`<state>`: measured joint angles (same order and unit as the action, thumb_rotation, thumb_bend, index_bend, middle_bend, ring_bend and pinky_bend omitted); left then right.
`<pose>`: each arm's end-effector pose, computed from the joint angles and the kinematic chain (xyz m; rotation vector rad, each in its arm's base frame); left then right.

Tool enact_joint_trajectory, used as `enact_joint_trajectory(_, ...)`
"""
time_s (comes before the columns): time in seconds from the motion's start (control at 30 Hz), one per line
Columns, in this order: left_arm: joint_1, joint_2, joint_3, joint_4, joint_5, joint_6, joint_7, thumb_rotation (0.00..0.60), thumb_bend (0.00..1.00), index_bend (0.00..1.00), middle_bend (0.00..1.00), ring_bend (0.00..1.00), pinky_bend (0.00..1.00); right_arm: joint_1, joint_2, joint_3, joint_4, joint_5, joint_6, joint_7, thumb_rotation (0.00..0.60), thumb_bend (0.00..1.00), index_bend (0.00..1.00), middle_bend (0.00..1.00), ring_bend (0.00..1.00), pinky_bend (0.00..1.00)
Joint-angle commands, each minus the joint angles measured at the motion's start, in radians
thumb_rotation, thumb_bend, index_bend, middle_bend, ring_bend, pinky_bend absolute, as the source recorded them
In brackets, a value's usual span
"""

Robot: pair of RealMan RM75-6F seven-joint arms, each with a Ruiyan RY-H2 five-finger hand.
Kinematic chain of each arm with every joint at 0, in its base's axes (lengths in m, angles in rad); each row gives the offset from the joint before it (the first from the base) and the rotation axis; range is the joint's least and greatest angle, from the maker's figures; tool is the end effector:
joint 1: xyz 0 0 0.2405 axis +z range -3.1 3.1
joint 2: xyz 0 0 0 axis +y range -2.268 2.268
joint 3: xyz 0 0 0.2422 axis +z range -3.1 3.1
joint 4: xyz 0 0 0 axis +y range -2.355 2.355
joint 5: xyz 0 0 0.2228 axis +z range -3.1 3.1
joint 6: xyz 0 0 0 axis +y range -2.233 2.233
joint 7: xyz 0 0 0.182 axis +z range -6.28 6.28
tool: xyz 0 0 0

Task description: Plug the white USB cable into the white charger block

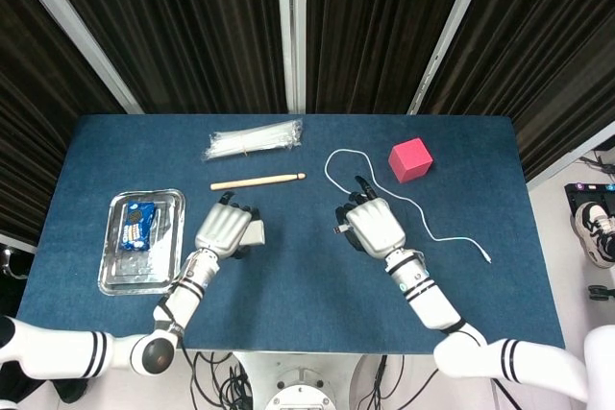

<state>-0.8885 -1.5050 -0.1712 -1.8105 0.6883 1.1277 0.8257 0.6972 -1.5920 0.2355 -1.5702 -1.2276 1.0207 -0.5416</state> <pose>-0.0750 0.3426 -0.0394 -1.9086 -0.8809 -0.7229 -0.0825 -0.3512 -0.0407 1.9057 -0.7358 1.0071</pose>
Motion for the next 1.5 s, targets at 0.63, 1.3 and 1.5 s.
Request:
enact_joint_trajectory(0.63, -0.173, -0.062, -0.073, -0.032, -0.295, 0.141, 0.235, 0.595, 0.24, 0.48, 0.54, 0.44, 0.12, 0.178, -0.223, 0.099, 0.01, 0.332, 0.101, -0.289, 0.6, 0.34, 0.68, 0.55, 0.3, 0.0)
enact_joint_trajectory(1.3, -0.25, -0.107, -0.114, -0.021, -0.378, 0.182, 0.262, 0.596, 0.23, 0.48, 0.56, 0.45, 0.12, 0.238, -0.295, 0.119, 0.084, 0.414, 0.13, -0.284, 0.6, 0.34, 0.68, 0.54, 0.3, 0.0)
enact_joint_trajectory(1.5, -0.264, -0.115, -0.116, -0.018, -0.384, 0.193, 0.266, 0.596, 0.22, 0.48, 0.56, 0.45, 0.13, 0.249, -0.302, 0.118, 0.088, 0.422, 0.134, -0.282, 0.6, 0.34, 0.68, 0.54, 0.3, 0.0)
